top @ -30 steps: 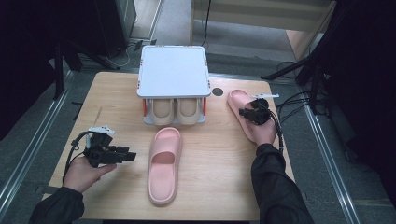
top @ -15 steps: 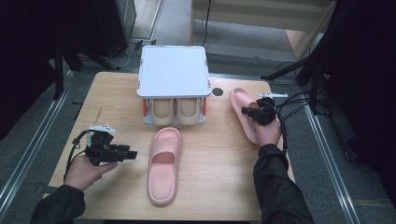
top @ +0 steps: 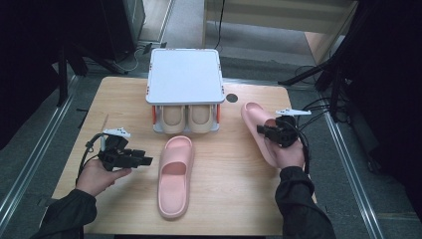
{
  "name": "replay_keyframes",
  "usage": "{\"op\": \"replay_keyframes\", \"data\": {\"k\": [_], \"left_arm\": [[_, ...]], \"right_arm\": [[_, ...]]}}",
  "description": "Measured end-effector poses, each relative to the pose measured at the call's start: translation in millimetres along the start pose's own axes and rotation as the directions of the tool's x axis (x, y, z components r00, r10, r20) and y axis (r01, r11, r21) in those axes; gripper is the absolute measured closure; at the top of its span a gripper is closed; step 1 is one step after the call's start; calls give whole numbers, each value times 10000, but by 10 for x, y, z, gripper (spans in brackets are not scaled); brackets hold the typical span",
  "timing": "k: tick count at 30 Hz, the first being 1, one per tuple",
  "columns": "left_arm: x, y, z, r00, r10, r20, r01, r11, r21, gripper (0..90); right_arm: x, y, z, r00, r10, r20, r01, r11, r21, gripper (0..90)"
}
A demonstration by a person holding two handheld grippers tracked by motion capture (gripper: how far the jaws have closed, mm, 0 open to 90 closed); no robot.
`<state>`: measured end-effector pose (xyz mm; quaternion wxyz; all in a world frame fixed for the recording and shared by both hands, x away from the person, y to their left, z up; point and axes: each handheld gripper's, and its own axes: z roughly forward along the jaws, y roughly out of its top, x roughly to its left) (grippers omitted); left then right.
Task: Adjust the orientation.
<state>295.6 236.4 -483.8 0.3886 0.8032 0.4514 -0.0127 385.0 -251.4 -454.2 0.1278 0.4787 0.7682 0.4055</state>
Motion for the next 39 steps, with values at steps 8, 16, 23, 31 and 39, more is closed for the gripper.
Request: {"op": "replay_keyframes", "data": {"k": [8,16,23,31,39], "left_arm": [[1,74,61,9996,249,135,-250,9997,56,526],[6,132,96,9982,608,17,-608,9981,-49,653],[3,153,131,9975,704,55,-704,9975,13,661],[-8,149,142,9970,775,41,-775,9970,-15,661],[-56,151,192,9949,1003,84,-1005,9948,154,662]], "right_arm": [[340,-219,-139,9982,-420,-434,432,9987,277,854],[670,-383,-119,9914,-833,-1005,889,9947,524,853],[911,-457,-32,9840,-1073,-1426,1181,9905,699,854],[1044,-509,98,9786,-1243,-1640,1425,9843,1044,853],[1203,-562,250,9748,-1652,-1499,1864,9724,1403,852]]}}
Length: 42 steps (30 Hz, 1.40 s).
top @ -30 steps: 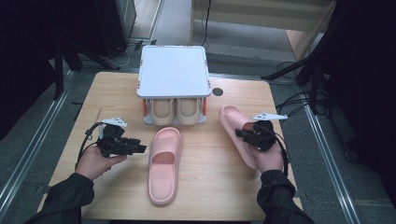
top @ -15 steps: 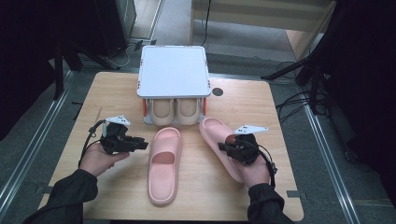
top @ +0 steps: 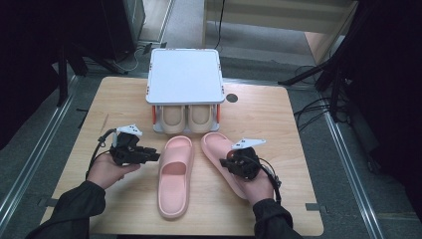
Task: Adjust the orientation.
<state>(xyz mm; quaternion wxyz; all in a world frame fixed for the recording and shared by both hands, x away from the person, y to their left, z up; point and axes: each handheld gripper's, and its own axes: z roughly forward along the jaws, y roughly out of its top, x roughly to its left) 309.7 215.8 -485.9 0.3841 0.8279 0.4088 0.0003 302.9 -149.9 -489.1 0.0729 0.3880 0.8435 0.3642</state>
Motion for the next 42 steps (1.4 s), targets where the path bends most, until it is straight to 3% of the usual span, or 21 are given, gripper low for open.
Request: {"op": "replay_keyframes", "data": {"k": [9,14,19,24,27,32,36,42], "left_arm": [[2,-10,5,10000,46,-23,-46,10000,-55,656],[-4,-11,7,10000,56,29,-56,10000,-39,650],[-4,-12,10,10000,40,30,-40,10000,-35,641],[2,-18,-1,10000,-45,23,46,10000,-68,633],[9,-23,-8,10000,-63,-17,63,10000,-72,631],[8,-26,-7,10000,-62,-18,61,10000,-59,632],[1,-25,2,10000,-64,11,64,10000,-37,631],[15,-39,-26,9999,-125,-19,125,9999,-102,644]], "right_arm": [[196,2,162,9970,-713,290,704,9970,314,842],[239,1,214,9976,-663,195,656,9972,346,826],[252,14,234,9983,-530,-249,534,9985,152,767],[185,56,63,9979,-162,-627,140,9993,-347,719],[123,69,-40,9915,222,-1281,-242,9996,-141,707],[37,36,-182,9840,584,-1682,-631,9978,-224,714],[67,30,-111,9834,476,-1750,-484,9988,-8,711],[165,80,-128,9828,-77,-1844,22,9996,-298,723]]}}
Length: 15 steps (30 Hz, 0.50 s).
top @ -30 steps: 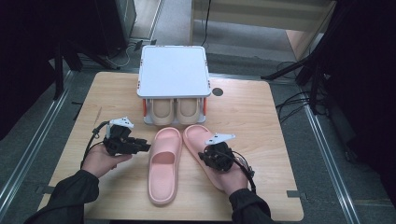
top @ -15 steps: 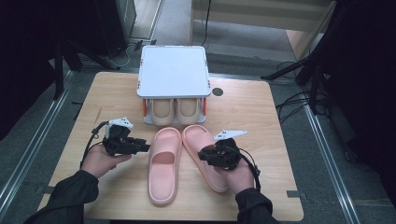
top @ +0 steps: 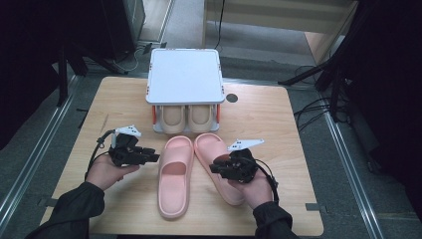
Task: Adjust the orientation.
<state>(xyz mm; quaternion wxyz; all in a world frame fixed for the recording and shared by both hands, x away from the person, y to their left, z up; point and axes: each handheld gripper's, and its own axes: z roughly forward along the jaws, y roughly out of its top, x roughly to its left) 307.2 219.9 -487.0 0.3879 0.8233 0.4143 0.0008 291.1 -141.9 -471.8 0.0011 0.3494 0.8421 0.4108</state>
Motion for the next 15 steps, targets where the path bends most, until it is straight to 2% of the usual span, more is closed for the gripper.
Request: {"op": "replay_keyframes", "data": {"k": [5,10,11,12,13,14,15], "left_arm": [[0,-9,-29,10000,-31,-10,31,10000,-58,740],[5,-39,43,10000,-55,-75,57,9995,314,766],[5,-39,43,10000,-55,-75,57,9995,314,766],[5,-48,88,9999,-87,-96,91,9992,386,766],[5,-48,88,9999,-87,-96,91,9992,386,766],[4,-52,128,9999,17,-114,-11,9986,521,765],[4,-52,128,9999,17,-114,-11,9986,521,764]], "right_arm": [[-78,18,-119,9996,79,264,-70,9994,-329,788],[-333,11,-245,9962,165,856,-116,9983,-575,833],[-333,11,-245,9962,165,856,-116,9983,-575,833],[-442,11,-274,9935,278,1106,-205,9976,-660,842],[-442,11,-274,9935,278,1106,-205,9976,-660,842],[-541,11,-287,9903,376,1339,-282,9971,-713,847],[-541,11,-287,9903,376,1339,-282,9971,-713,847]]}}
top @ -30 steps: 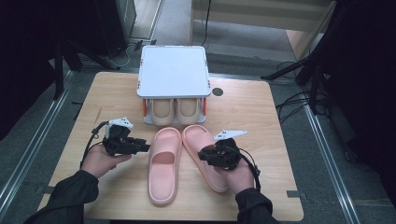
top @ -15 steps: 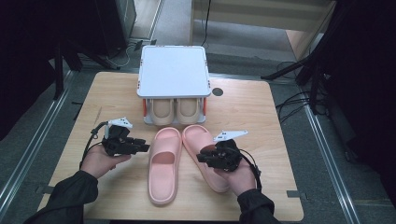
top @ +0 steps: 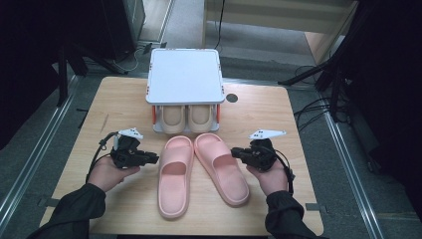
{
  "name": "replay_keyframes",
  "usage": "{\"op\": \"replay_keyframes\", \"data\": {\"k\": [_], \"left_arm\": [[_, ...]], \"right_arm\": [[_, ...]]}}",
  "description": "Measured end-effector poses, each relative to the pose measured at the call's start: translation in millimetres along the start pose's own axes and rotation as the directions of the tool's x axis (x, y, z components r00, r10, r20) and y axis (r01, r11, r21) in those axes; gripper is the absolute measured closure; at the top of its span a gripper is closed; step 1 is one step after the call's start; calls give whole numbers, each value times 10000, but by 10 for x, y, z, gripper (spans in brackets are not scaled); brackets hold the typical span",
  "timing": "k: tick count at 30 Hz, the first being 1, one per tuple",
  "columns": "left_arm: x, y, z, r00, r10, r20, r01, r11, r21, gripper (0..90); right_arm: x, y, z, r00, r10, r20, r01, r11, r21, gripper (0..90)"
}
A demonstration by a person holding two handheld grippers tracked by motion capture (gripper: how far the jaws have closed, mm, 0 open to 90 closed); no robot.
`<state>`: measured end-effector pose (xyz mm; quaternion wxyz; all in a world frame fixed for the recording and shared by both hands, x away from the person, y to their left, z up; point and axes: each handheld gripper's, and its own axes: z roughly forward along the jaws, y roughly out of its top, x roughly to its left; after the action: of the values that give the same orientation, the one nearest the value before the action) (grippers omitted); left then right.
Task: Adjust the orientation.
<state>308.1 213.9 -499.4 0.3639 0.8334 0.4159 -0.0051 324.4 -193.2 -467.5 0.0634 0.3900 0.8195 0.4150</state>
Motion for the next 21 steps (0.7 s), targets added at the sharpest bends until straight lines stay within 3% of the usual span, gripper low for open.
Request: {"op": "replay_keyframes", "data": {"k": [2,4,7,15,21], "left_arm": [[6,-3,29,10000,2,-60,-2,10000,95,760],[11,-7,35,10000,-34,-69,35,9999,110,749],[39,-31,67,9998,-172,-57,174,9996,209,749],[34,-36,127,10000,-86,25,85,9988,486,751],[44,-36,130,9996,-262,128,255,9985,485,753]], "right_arm": [[-144,-4,30,9998,166,147,-165,9999,-49,855],[-190,-8,54,9994,242,242,-244,9997,67,857],[-333,-32,188,9975,565,421,-587,9968,536,857],[-329,-59,351,9994,164,317,-203,9915,1282,851],[-279,-65,396,9995,162,284,-202,9890,1463,856]]}}
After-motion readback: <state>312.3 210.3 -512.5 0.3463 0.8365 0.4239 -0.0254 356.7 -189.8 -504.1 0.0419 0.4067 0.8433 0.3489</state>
